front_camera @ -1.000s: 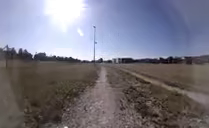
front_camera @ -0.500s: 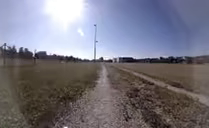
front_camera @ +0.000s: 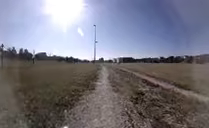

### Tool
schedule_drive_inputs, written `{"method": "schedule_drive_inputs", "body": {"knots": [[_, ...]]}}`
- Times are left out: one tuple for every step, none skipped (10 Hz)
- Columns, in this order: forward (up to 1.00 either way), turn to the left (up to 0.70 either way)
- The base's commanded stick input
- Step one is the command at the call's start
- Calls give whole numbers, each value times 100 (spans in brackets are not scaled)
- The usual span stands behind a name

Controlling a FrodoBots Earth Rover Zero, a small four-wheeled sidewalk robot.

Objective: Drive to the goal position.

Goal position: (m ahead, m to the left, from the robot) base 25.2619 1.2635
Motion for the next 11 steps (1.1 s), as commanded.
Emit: {"method": "schedule_drive_inputs", "body": {"knots": [[50, 0], [50, 0], [50, 0], [50, 0], [50, 0], [50, 0], [50, -26], [50, -50], [50, -32], [50, 0], [50, 0]]}}
